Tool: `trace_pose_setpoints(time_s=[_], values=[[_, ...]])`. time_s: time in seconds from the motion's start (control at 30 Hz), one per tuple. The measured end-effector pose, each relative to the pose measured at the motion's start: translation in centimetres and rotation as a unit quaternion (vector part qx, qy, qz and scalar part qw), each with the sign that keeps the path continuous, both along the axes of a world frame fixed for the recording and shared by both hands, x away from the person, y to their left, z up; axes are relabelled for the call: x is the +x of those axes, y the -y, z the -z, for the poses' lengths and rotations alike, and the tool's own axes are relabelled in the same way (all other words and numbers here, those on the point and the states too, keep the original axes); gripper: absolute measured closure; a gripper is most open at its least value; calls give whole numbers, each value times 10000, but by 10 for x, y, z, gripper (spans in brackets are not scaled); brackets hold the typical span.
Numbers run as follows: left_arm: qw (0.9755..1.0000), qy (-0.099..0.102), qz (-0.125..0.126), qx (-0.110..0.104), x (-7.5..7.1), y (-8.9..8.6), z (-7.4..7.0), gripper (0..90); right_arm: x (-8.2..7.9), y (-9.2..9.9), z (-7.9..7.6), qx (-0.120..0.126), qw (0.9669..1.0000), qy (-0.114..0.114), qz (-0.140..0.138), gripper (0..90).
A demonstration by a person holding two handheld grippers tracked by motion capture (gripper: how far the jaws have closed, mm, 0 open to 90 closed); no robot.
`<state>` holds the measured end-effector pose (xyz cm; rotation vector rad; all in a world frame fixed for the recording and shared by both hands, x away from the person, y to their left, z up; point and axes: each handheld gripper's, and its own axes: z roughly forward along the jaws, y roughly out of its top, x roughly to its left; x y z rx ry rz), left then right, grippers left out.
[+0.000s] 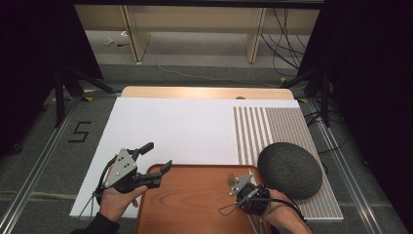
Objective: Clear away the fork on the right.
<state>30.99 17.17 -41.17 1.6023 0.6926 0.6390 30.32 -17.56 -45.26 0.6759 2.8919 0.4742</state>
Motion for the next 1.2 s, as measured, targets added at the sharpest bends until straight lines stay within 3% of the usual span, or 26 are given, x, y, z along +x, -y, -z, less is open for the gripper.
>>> trace_pose_setpoints(time_s=[0.6,1.2], values=[[10000,-31,-1,-16,1,0,1,195,4,15,1,-220,9995,-108,185,900],[9999,-97,-35,-42,2,-1,3,195,5,19,1,-199,9993,-203,239,900]])
